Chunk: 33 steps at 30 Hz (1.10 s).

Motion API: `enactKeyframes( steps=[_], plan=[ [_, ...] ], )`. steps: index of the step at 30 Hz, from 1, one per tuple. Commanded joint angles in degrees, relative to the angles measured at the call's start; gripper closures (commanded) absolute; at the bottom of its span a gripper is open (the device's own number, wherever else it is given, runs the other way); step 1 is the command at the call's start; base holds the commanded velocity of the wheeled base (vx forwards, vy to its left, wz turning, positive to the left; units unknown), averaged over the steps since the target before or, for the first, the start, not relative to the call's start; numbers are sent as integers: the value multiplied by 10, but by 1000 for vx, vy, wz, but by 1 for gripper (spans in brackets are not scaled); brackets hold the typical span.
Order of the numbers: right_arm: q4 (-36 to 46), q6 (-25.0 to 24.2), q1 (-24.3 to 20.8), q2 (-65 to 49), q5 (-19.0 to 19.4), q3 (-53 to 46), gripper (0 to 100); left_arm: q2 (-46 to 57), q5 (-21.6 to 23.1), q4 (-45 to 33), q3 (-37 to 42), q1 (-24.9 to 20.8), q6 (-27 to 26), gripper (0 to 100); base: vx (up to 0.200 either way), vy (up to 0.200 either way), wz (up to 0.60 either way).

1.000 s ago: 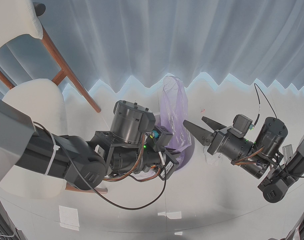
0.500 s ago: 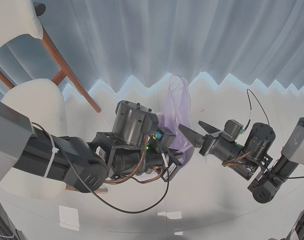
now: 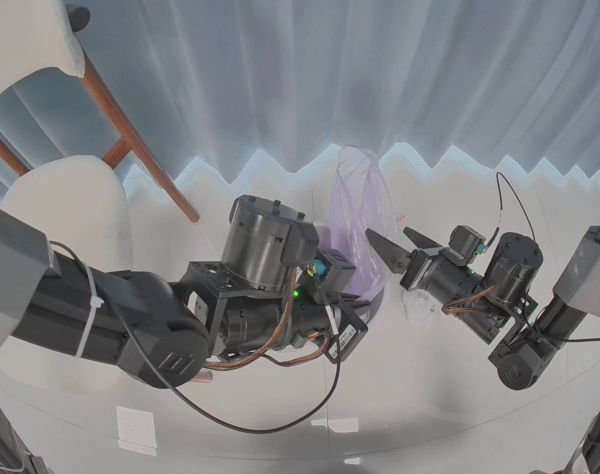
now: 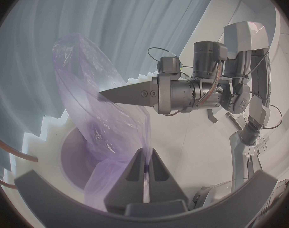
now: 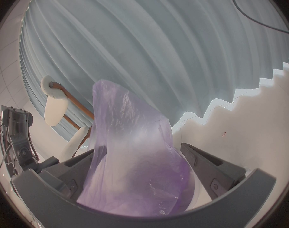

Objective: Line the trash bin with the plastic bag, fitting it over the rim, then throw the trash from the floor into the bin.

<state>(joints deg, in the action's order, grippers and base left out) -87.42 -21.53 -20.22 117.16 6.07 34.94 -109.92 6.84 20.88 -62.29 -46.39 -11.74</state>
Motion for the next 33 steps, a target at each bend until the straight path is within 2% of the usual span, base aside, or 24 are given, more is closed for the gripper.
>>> enactKeyframes(
  steps=[1,7,8,15,22,25,26,28,29,32,33],
  plan=[
    [1,0,-2,3,0,-4,0,6,-1,0,1,-2,-2,100,0,0,0],
    [0,0,-4,3,0,-5,0,6,-1,0,2,-2,-1,100,0,0,0],
    [-1,0,-6,3,0,-5,100,6,-1,0,2,-2,-1,100,0,0,0],
    [-5,-10,-22,3,2,-17,100,6,-1,11,2,2,-3,100,0,0,0],
    [-6,-14,-26,1,2,-15,100,-11,-27,96,29,0,-1,100,0,0,0],
    [-6,-14,-24,-3,3,-15,100,-12,-27,106,52,-1,-3,100,0,0,0],
    [-6,-14,-21,-4,3,-15,100,-10,-25,108,62,-3,2,0,0,0,0],
    [-6,-14,-21,-4,3,-15,100,-10,-25,108,62,-3,2,0,0,0,0],
    [-21,-13,-10,-5,15,-21,100,-2,-26,108,68,-7,36,0,0,0,0],
    [-25,-12,3,-17,46,-34,100,26,-30,108,69,-7,88,0,0,0,0],
    [-24,-11,15,-29,74,-47,100,52,-30,102,69,-5,118,0,0,0,0]
  ],
)
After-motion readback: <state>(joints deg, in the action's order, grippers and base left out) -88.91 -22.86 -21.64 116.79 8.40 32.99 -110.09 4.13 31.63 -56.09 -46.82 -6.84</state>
